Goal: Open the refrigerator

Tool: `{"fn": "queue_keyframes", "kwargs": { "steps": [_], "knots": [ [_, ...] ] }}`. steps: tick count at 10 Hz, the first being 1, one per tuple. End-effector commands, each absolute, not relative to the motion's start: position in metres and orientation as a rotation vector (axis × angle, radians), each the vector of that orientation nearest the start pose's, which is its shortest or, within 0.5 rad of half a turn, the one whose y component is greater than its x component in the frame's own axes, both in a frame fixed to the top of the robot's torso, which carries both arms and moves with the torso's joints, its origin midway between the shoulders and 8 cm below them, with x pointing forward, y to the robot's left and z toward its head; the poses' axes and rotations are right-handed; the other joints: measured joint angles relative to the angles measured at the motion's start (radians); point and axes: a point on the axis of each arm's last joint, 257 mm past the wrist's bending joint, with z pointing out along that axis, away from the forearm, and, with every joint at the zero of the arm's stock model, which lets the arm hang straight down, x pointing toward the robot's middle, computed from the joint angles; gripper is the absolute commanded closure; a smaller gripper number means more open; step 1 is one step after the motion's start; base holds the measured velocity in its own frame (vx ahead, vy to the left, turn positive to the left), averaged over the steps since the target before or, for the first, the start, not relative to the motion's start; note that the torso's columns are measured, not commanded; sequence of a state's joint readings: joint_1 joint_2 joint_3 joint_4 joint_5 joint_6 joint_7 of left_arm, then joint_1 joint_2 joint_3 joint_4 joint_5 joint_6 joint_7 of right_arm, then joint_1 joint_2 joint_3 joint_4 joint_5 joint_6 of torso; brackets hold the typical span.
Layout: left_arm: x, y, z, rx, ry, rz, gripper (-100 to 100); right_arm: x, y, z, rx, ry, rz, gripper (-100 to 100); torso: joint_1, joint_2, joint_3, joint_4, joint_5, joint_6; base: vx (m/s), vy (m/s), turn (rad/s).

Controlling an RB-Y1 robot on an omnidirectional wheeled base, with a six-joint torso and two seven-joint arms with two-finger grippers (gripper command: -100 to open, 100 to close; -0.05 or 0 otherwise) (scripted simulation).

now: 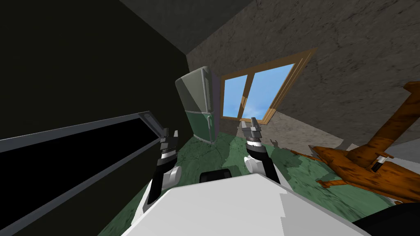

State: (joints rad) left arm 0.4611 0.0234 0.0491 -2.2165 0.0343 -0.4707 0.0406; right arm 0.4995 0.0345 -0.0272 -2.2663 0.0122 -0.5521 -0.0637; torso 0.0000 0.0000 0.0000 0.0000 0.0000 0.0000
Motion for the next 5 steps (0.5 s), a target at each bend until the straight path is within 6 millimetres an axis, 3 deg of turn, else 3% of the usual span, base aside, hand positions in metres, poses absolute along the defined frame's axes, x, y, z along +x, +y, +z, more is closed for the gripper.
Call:
{"fn": "queue_keyframes", "kwargs": {
  "steps": [1, 5],
  "knots": [
    [0.3606, 0.2984, 0.0045, -0.721, 0.631, -1.312, 0, 0.3355, -0.289, 0.0286, 0.661, 0.545, 1.334, 0, 0.0, 0.04, -0.082, 0.041, 0.0, 0.0, 0.0, 0.0, 0.0],
    [0.3605, 0.2984, 0.0046, -0.721, 0.631, -1.312, 0, 0.3355, -0.289, 0.0287, 0.661, 0.545, 1.334, 0, 0.0, 0.322, -0.644, 0.322, 0.0, 0.0, 0.0, 0.0, 0.0]
  ]
}}
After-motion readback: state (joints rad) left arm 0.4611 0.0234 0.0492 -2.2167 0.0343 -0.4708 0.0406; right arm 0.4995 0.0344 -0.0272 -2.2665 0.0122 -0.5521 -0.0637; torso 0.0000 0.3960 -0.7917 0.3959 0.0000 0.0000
